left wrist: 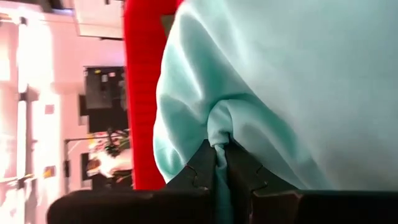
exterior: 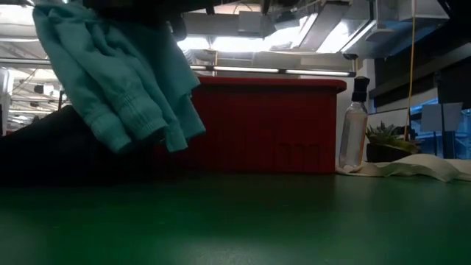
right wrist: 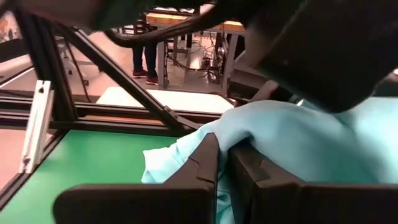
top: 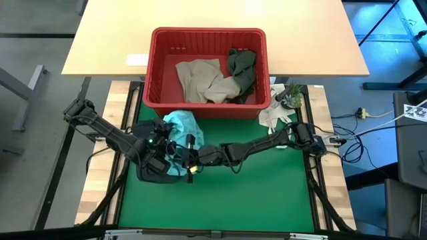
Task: Fold Laundry from Bin
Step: Stack the folded blue shorts on top of the folded black shorts
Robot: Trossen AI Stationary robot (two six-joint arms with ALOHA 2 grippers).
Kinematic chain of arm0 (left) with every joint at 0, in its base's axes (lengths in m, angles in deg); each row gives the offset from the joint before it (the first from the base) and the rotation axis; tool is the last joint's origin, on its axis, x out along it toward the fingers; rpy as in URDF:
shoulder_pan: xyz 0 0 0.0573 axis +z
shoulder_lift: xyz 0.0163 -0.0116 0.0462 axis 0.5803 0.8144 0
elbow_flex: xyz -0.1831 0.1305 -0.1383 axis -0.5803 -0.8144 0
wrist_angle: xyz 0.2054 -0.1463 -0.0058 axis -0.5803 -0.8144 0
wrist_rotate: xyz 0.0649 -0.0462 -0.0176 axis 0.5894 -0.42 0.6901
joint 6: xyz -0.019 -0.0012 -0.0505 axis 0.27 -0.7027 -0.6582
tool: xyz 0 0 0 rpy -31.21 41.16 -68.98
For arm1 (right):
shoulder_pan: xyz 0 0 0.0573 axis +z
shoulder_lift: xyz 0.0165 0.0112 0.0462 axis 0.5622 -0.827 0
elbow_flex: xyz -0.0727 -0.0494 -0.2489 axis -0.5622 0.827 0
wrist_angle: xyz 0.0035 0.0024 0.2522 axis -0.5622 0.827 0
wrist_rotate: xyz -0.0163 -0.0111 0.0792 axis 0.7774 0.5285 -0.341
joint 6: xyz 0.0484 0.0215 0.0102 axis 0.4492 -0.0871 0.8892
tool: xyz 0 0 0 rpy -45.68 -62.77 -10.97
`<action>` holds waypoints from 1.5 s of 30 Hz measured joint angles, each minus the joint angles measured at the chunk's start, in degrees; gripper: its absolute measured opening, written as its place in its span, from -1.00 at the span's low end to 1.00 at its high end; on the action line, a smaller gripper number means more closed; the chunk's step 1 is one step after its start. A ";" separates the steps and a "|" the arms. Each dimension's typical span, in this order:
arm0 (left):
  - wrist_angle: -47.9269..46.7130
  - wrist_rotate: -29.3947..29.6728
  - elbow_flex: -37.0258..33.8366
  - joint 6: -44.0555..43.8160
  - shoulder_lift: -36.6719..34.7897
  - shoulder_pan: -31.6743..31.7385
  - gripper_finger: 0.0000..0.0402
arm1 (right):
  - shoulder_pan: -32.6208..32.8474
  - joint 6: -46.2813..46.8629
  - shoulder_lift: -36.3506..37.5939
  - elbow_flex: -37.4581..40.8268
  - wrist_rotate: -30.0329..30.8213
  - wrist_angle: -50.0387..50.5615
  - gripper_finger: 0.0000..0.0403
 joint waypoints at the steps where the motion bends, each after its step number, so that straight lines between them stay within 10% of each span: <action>1: 0.00 0.92 0.00 0.00 0.00 0.35 -0.95 | -0.28 0.00 0.00 0.00 0.06 -0.02 -0.92; 10: -2.04 1.06 0.00 -0.57 0.00 1.88 -0.95 | -0.70 0.21 0.00 -0.72 -0.68 -1.04 -0.92; 23: -15.48 -16.52 0.04 -25.24 0.02 -1.75 -0.95 | -0.62 0.46 -4.94 -1.20 -3.08 -9.98 -0.92; 45: -15.31 -31.34 -0.79 -27.96 0.04 -2.09 -0.88 | -0.51 5.55 -12.78 -1.18 -4.24 -23.09 -0.92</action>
